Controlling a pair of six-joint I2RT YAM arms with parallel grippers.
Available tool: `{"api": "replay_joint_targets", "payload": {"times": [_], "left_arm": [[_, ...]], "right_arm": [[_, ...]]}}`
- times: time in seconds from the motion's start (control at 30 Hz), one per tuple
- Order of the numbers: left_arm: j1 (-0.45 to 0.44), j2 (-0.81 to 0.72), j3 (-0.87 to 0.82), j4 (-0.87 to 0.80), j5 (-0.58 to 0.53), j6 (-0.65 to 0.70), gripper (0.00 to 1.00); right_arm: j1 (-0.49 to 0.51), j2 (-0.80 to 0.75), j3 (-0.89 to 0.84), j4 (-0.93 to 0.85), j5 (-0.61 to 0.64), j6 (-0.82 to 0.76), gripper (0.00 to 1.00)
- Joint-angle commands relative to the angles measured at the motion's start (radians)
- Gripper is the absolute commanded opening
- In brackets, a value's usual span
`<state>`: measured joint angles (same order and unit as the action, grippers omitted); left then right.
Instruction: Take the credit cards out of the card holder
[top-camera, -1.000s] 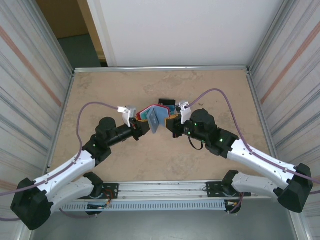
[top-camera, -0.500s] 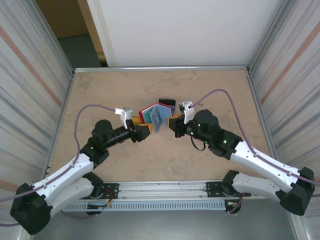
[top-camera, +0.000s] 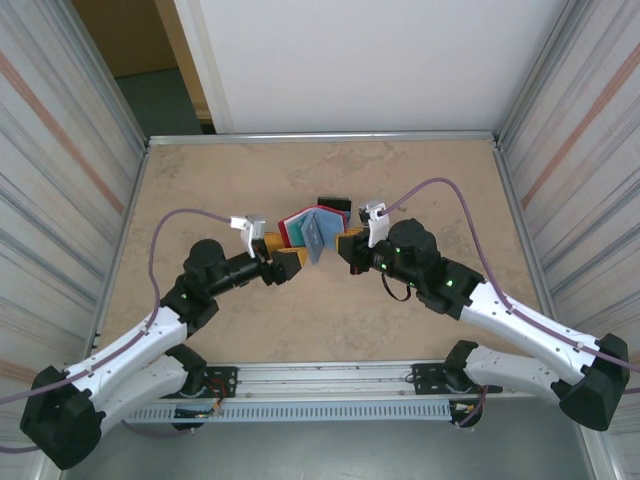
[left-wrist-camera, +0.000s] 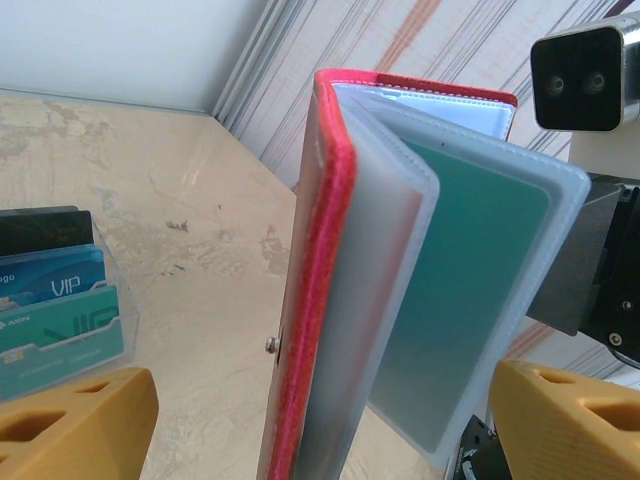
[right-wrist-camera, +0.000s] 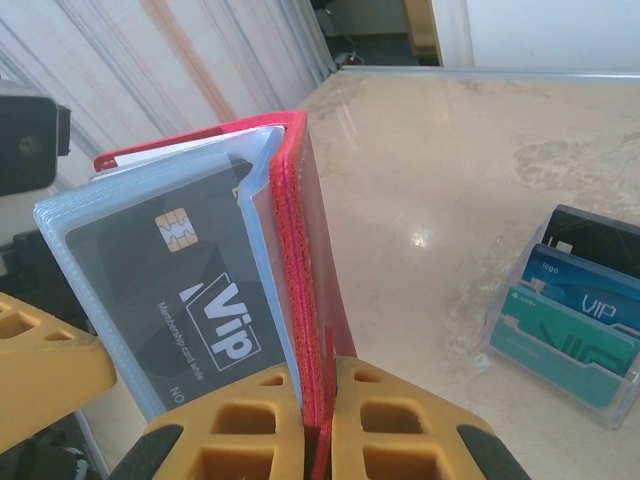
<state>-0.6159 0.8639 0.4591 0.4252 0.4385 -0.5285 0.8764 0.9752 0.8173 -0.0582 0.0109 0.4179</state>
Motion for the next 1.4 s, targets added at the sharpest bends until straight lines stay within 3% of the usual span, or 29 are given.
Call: {"api": "replay_joint_targets", "payload": {"times": [0.0,0.2,0.47,0.57,0.7,0.9,1.1,1.27,1.37], "left_arm": [[0.005,-0.004,-0.009,0.047,0.017,-0.006,0.88],[0.005,-0.016,-0.019,0.048,0.020,-0.010,0.89],[0.005,0.004,-0.010,0.041,0.001,0.000,0.77],[0.005,0.020,-0.002,0.038,-0.010,0.014,0.68],[0.009,0.038,0.010,0.038,-0.014,0.029,0.66],[0.031,0.053,0.015,0.041,-0.006,0.034,0.56],[0.049,0.067,0.018,0.044,0.016,0.038,0.52],[0.062,0.075,0.020,0.048,0.029,0.039,0.43],[0.069,0.072,0.022,0.050,0.041,0.036,0.47]], "right_arm": [[-0.006,-0.016,0.014,0.013,0.027,0.029,0.00],[-0.007,-0.019,0.014,0.015,0.022,0.035,0.00],[-0.007,-0.008,0.034,0.017,-0.033,0.058,0.00],[-0.006,-0.004,0.044,0.005,-0.055,0.066,0.00],[-0.016,0.004,0.057,-0.010,-0.089,0.076,0.00],[-0.064,0.005,0.051,-0.004,-0.188,0.125,0.00],[-0.145,0.010,0.022,0.064,-0.387,0.190,0.00],[-0.187,0.053,0.012,0.109,-0.512,0.225,0.00],[-0.191,0.067,0.018,0.102,-0.531,0.222,0.00]]}}
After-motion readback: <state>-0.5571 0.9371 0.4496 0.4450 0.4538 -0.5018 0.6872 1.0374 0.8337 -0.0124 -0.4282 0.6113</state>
